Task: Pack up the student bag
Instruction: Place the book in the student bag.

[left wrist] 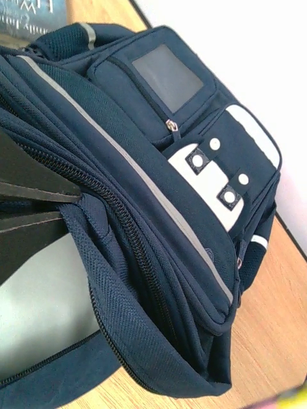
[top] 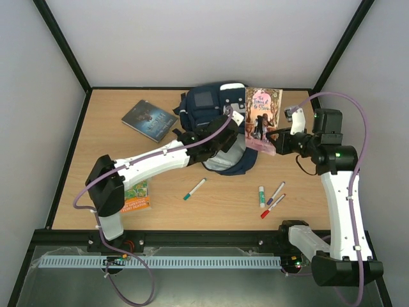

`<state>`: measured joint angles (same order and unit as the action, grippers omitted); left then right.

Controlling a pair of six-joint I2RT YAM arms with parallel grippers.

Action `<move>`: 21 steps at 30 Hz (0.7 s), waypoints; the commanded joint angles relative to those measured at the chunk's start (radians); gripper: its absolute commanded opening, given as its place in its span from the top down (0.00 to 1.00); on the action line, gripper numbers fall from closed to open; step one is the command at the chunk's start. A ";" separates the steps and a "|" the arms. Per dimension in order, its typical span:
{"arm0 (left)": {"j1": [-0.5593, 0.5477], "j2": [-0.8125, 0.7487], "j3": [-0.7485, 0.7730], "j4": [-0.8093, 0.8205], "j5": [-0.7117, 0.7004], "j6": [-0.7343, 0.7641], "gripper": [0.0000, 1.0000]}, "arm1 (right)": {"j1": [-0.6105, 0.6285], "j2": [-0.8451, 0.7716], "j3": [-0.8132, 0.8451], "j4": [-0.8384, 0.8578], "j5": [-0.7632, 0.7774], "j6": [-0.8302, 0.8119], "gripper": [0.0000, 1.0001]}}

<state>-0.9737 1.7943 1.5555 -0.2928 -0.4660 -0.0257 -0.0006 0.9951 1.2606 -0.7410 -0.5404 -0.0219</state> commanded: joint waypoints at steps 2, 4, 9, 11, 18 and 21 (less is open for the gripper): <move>0.030 0.013 -0.020 0.124 0.020 -0.106 0.98 | -0.003 0.015 0.072 -0.124 -0.153 -0.009 0.99; 0.054 0.013 -0.036 0.136 0.049 -0.135 0.98 | -0.003 0.025 0.081 -0.135 -0.202 -0.013 0.99; 0.145 0.010 -0.069 0.183 0.186 -0.223 0.98 | -0.002 0.054 0.050 -0.163 -0.271 -0.080 0.99; 0.175 0.013 -0.073 0.196 0.230 -0.251 0.98 | -0.003 0.072 0.033 -0.187 -0.307 -0.110 0.99; 0.227 0.041 -0.046 0.228 0.317 -0.299 0.98 | -0.003 0.111 -0.023 -0.211 -0.416 -0.145 0.99; 0.236 0.053 -0.024 0.230 0.345 -0.311 0.98 | -0.003 0.144 -0.048 -0.250 -0.463 -0.164 0.99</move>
<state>-0.7494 1.8317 1.4860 -0.1463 -0.1699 -0.2848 -0.0006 1.1065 1.2430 -0.9108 -0.8818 -0.1455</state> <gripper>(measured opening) 0.042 0.054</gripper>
